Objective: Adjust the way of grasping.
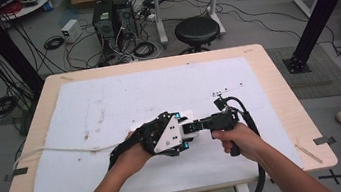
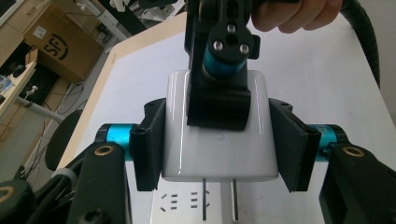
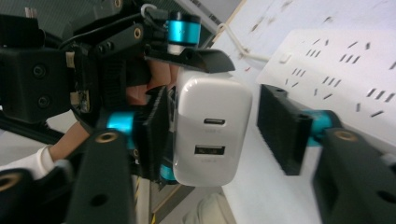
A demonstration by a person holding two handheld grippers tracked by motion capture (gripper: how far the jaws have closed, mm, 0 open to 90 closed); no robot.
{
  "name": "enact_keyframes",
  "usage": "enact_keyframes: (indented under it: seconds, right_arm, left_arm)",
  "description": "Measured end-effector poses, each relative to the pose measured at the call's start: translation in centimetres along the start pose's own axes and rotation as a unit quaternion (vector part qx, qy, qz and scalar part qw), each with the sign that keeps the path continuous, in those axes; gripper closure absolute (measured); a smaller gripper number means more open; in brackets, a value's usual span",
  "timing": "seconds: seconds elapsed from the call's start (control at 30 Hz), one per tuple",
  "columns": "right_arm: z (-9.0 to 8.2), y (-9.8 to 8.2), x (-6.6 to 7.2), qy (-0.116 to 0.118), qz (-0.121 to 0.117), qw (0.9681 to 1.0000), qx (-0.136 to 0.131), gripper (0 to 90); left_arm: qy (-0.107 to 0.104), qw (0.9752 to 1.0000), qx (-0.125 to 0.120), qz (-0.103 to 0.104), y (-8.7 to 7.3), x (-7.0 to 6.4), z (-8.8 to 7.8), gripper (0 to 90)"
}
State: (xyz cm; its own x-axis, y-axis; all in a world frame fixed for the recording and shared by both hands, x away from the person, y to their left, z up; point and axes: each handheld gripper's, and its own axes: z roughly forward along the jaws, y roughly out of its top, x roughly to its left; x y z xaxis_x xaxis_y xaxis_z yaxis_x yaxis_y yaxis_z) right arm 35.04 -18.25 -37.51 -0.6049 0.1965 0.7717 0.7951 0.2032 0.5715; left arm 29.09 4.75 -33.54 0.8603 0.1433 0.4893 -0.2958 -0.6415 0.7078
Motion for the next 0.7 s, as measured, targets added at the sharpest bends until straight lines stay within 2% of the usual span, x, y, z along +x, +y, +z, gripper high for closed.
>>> enact_keyframes:
  seconds: [0.1, 0.17, 0.2, 0.27, 0.3, 0.33, 0.37, 0.4, 0.5, 0.57, 0.7]
  right_arm:
    - [0.0, 0.0, 0.0, 0.013, -0.006, 0.9999, -0.002, 60.6]
    - [0.0, 0.0, 0.0, 0.016, 0.013, 0.9998, 0.003, 62.2]
    - [-0.1, 0.0, 0.0, 0.01, 0.017, 0.9998, 0.005, 62.5]
    - [-0.1, 0.0, 0.0, 0.001, 0.014, 0.9999, 0.006, 63.4]
    - [-0.1, 0.0, 0.0, 0.001, 0.014, 0.9999, 0.006, 63.4]
    - [-0.2, 0.0, 0.1, -0.005, 0.009, 0.9999, 0.007, 63.6]
    - [-0.5, 0.0, 0.0, -0.027, -0.001, 0.9996, 0.01, 63.7]
    - [-0.7, 0.0, 0.0, -0.028, -0.001, 0.9996, 0.007, 63.7]
    - [-1.5, 0.0, -0.2, -0.042, -0.007, 0.9991, 0.002, 63.7]
    - [-1.9, 0.1, -0.3, -0.048, -0.011, 0.9988, 0.003, 63.7]
    - [-2.8, 0.5, -0.5, -0.07, -0.024, 0.9973, 0.001, 63.7]
  left_arm:
    - [0.001, 1.0, 0.003, 0.004, 0.1, -0.1, 0.1, 42.5]
    - [0.001, 1.0, 0.008, 0.004, 0.1, -0.2, 0.2, 42.5]
    - [0.001, 0.9999, 0.011, 0.005, 0.1, -0.2, 0.3, 42.4]
    - [-0.006, 0.9998, 0.009, -0.014, 0.0, -0.1, 0.5, 41.8]
    - [-0.006, 0.9998, 0.009, -0.014, 0.0, -0.1, 0.5, 40.8]
    - [0.0, 0.9992, 0.002, -0.041, -0.4, 0.0, 0.4, 40.8]
    - [0.0, 0.9985, 0.001, -0.054, -0.6, 0.1, 0.3, 30.9]
    - [-0.001, 0.9973, -0.002, -0.073, -1.0, 0.3, 0.1, 28.4]
    - [0.003, 0.9951, -0.008, -0.099, -2.0, 0.5, -0.5, 27.1]
    - [0.008, 0.9924, -0.019, -0.121, -2.7, 0.8, -1.0, 24.8]
    - [0.018, 0.9851, -0.036, -0.167, -4.2, 1.4, -2.1, 24.5]
